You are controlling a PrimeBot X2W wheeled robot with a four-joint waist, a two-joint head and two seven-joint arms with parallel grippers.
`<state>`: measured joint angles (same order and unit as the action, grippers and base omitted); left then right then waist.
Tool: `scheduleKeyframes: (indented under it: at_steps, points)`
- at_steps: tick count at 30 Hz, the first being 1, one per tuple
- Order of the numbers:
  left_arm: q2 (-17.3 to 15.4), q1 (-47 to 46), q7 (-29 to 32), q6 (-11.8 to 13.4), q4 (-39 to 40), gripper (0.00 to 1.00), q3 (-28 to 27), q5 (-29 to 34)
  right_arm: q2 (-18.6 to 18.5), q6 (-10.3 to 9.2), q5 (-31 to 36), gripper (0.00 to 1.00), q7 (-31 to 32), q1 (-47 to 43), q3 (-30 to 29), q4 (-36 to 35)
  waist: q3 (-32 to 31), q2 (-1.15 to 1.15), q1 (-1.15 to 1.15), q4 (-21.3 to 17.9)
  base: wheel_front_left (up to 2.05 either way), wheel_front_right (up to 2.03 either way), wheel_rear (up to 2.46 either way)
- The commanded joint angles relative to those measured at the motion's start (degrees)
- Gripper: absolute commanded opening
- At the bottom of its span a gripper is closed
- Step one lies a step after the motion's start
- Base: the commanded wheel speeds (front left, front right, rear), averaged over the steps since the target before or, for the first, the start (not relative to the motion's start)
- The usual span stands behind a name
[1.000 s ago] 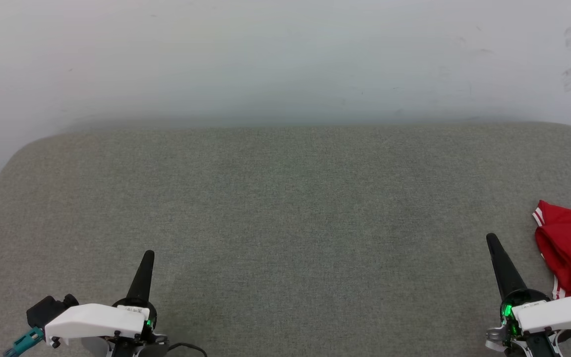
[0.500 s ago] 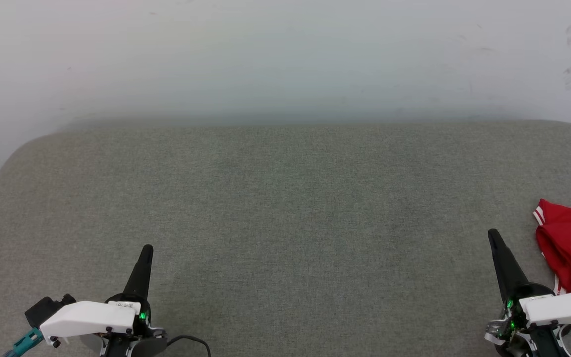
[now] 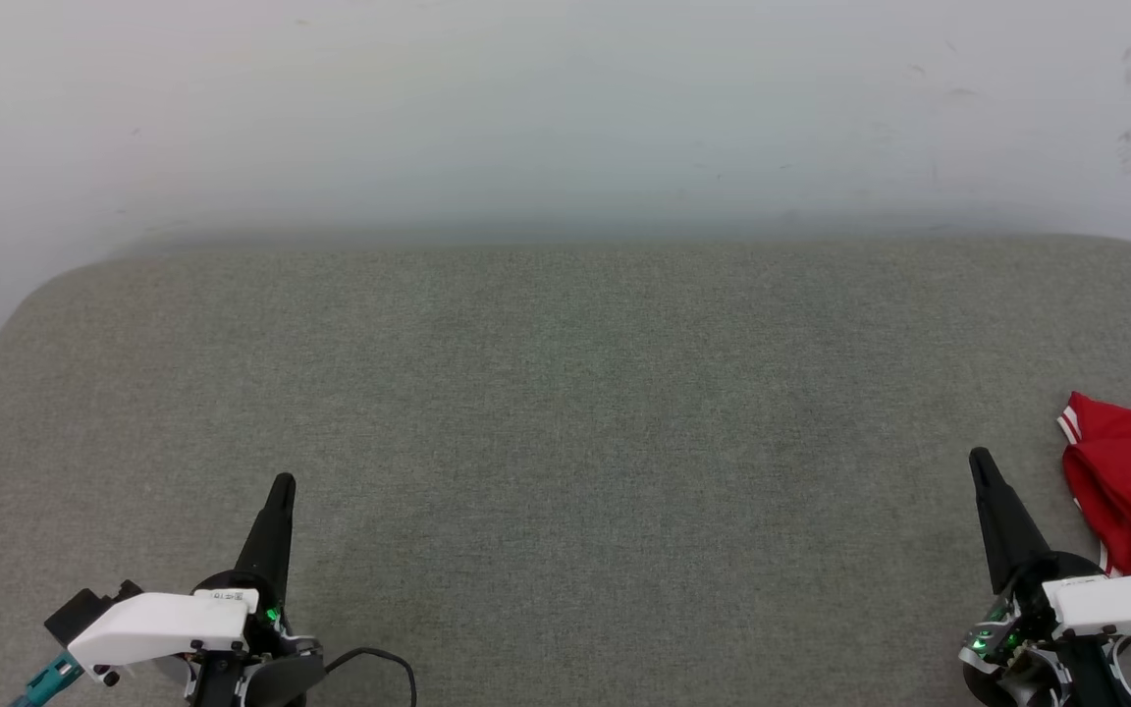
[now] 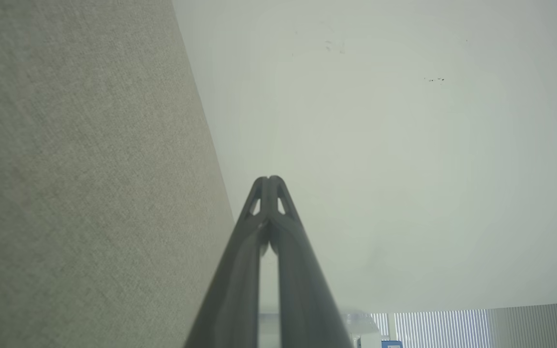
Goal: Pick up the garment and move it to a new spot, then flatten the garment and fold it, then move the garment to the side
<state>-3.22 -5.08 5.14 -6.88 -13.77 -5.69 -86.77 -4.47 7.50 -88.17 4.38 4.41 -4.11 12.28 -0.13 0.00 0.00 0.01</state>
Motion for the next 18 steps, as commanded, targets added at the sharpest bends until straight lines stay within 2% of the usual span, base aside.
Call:
scheduleKeyframes:
  at_steps: [1, 14, 18]
  points:
    - [0.09, -1.02, 0.31, -0.26, -0.05, 0.00, -0.20, -0.90, -0.01, -0.01, -1.10, 0.00, 0.12, 1.09, -0.09, 0.24, 0.02, 0.00, 0.00, 0.00, 0.00, 0.00, 0.00]
    - [0.45, -1.49, 1.64, -0.77, -0.37, 0.00, -1.08, -5.91, 0.19, -0.02, -6.16, 0.00, 0.54, 2.12, -0.44, 1.89, 0.31, 0.00, 0.00, -0.01, 0.00, 0.00, 0.00]
    - [0.43, -1.43, 1.61, -0.74, -0.35, 0.00, -1.03, -5.64, 0.29, -0.02, -5.88, 0.00, 0.63, 2.09, -0.54, 1.82, 0.31, 0.00, 0.00, -0.01, 0.00, 0.00, 0.00]
